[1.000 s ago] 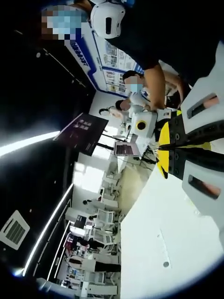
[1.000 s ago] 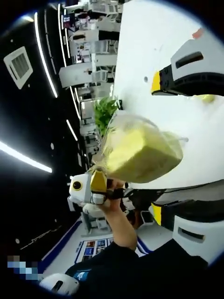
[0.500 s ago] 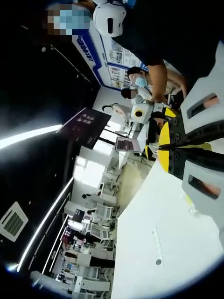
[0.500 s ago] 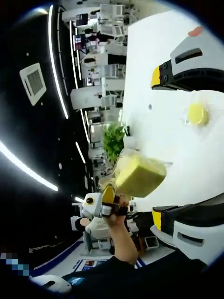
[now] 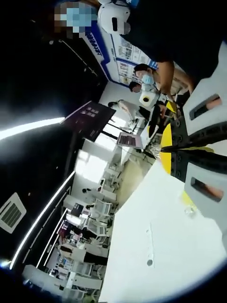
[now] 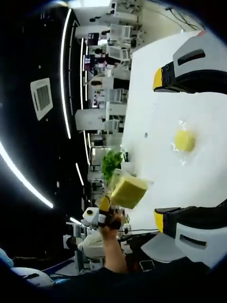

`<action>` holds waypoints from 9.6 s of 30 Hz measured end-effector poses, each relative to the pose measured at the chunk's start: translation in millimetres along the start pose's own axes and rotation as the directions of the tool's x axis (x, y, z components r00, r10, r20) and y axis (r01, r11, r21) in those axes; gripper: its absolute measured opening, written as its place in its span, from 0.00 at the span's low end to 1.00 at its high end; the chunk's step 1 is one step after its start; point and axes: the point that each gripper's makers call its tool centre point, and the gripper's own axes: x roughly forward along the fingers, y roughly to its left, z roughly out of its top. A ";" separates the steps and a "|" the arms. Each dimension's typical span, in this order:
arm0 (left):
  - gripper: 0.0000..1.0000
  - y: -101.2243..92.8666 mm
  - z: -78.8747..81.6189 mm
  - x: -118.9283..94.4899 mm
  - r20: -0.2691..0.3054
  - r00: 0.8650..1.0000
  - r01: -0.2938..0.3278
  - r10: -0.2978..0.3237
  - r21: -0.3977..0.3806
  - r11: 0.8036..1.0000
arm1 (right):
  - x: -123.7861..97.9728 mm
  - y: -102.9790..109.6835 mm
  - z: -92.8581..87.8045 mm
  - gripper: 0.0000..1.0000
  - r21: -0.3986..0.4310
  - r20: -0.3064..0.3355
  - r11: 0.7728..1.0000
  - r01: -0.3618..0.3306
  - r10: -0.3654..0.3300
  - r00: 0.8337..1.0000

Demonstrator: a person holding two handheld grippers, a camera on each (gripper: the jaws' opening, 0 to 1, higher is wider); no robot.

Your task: Compare the silicone blocks by pressing each to a similar depth, holding the contact briefly, and releasing to observe deformation and rebound differences across the visible hardness samples.

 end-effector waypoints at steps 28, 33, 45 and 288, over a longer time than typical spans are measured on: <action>0.00 67.4 -52.5 -9.7 -0.044 0.986 -0.166 0.161 -0.227 0.959 | -79.5 23.4 -128.9 0.90 0.095 -0.185 0.985 0.147 -0.128 0.975; 0.00 84.6 -64.2 -10.1 -0.056 0.979 -0.203 0.195 -0.272 0.941 | -78.5 21.0 -125.5 0.90 0.125 -0.181 0.978 0.169 -0.145 0.973; 0.00 163.8 -117.4 -9.6 -0.147 0.933 -0.360 0.329 -0.441 0.822 | -77.2 29.1 -122.6 0.87 0.171 -0.209 0.968 0.182 -0.144 0.967; 0.00 161.5 -194.2 149.3 -0.224 0.949 -0.281 0.221 -0.288 0.915 | -76.7 -6.7 -161.8 0.67 0.114 -0.426 0.982 0.148 -0.086 0.901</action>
